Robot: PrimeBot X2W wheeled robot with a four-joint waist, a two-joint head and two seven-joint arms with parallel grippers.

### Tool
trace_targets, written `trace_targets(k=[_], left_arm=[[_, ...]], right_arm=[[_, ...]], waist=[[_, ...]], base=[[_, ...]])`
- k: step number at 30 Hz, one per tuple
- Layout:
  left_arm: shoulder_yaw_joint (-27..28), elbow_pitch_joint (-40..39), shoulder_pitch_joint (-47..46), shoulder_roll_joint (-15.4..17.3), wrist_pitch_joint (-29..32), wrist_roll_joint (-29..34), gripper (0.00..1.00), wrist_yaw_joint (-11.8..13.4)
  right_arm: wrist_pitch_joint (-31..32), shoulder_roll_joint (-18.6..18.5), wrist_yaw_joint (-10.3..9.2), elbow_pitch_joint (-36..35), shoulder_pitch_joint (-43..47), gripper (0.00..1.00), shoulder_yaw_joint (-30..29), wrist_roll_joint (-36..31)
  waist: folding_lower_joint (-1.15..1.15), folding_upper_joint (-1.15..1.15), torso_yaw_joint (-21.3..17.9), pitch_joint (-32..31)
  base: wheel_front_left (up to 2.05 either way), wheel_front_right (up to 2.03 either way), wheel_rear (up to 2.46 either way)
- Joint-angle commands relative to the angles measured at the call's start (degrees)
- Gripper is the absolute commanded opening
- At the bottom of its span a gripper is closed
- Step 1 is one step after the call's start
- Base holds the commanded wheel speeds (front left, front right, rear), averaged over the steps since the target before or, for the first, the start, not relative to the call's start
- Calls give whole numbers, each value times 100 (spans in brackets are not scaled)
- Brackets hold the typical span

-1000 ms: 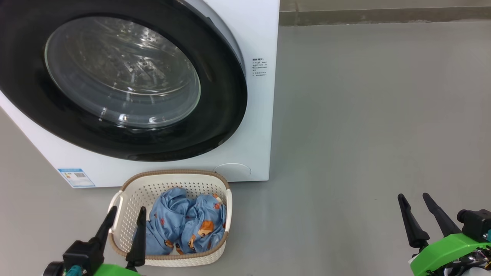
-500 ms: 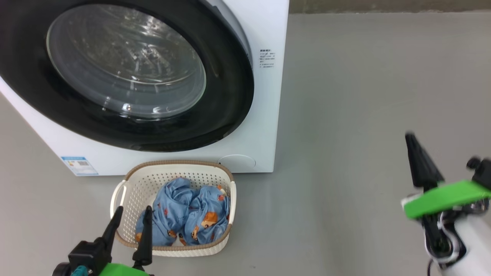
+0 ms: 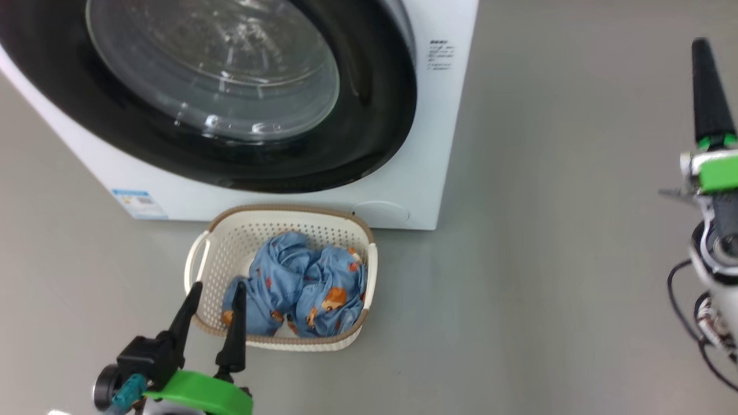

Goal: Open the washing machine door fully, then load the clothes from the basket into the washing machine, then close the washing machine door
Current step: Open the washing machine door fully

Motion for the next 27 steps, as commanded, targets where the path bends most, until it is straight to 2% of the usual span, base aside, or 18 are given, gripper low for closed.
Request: trace_targets(k=[1,4,9,13,23,25,27], left_arm=[[92,-184,-236,43,-78,-117,100,11],[-73,-217,-334,42,-78,-243,100,74],[-363,-316,-480,41,-78,-426,100,203],[-548,-436,-567,41,-78,-546,100,298],[-903,-653,-689,41,-78,-789,100,493],[-1041,-708,-738,40,-78,-875,100,553],[-1083,-728,-761,40,-78,-897,100,570]], right_arm=[[105,-156,26,-158,-239,0,125,313],[562,-390,26,-218,-525,0,228,834],[1326,-838,26,-347,-912,0,431,1080],[2027,-1043,26,-351,-1189,0,506,1313],[3393,-1059,26,-133,-1764,0,423,1652],[3824,-1029,26,-16,-1948,0,355,1737],[3949,-1018,26,24,-2011,0,325,1758]], waist=[[0,0,224,240],[0,0,369,421],[0,0,636,730],[0,0,812,960],[0,0,1049,1370],[0,0,1130,1527],[0,0,1158,1583]], base=[[0,0,0],[0,0,0],[0,0,0],[0,0,0],[0,0,0],[0,0,0],[0,0,0]])
